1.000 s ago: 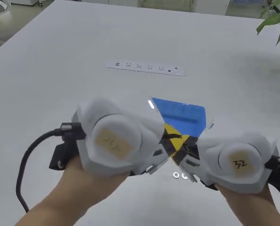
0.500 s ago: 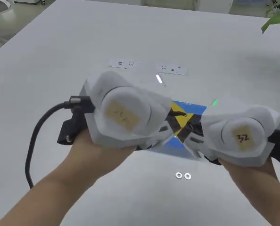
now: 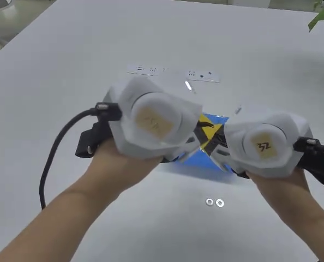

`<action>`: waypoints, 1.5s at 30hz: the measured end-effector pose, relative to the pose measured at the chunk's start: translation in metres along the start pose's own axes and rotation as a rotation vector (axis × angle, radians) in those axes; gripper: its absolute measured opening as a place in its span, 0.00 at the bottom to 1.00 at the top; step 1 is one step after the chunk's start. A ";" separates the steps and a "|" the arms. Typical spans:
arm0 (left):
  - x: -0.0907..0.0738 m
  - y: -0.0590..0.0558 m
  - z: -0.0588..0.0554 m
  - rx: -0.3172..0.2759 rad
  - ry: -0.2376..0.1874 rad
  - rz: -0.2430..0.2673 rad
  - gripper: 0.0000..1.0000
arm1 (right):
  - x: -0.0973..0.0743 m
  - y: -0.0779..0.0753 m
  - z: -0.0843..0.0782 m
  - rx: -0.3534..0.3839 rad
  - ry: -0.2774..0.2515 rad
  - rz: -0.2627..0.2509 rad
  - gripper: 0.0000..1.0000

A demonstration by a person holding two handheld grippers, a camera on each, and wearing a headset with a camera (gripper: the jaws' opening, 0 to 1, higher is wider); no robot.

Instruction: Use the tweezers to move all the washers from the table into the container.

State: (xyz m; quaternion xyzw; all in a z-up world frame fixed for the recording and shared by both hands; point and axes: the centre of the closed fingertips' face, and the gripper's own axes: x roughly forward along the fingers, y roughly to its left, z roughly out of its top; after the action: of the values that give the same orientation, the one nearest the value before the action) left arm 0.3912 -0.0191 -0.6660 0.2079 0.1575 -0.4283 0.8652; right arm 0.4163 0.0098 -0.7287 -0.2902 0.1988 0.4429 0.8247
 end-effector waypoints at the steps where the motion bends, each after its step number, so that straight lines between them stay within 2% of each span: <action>1: 0.001 0.000 -0.002 -0.001 0.002 0.000 0.00 | 0.001 0.001 -0.001 0.001 0.002 -0.001 0.03; 17: 0.011 -0.002 -0.018 -0.033 0.026 -0.011 0.00 | 0.013 0.005 -0.017 0.018 0.028 0.019 0.03; 21: 0.011 -0.002 -0.017 -0.036 0.025 -0.012 0.00 | 0.012 0.005 -0.017 0.023 0.027 0.019 0.03; 27: 0.001 -0.006 -0.006 -0.019 0.009 -0.009 0.00 | -0.001 0.005 -0.008 0.020 0.010 0.005 0.03; 31: -0.012 -0.014 0.005 -0.025 -0.019 -0.006 0.00 | -0.017 0.010 0.000 0.048 -0.018 -0.011 0.04; 35: -0.020 -0.026 0.010 -0.026 -0.033 -0.019 0.00 | -0.029 0.019 0.001 0.065 -0.029 -0.014 0.04; 40: -0.024 -0.044 0.010 -0.022 -0.026 -0.045 0.00 | -0.041 0.034 -0.007 0.102 -0.025 -0.001 0.04; 45: -0.025 -0.060 0.002 -0.033 -0.011 -0.072 0.00 | -0.045 0.046 -0.018 0.128 -0.010 0.011 0.04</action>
State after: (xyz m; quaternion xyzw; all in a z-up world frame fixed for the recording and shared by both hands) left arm 0.3288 -0.0359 -0.6661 0.1854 0.1670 -0.4579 0.8533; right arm 0.3527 -0.0093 -0.7296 -0.2334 0.2241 0.4353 0.8402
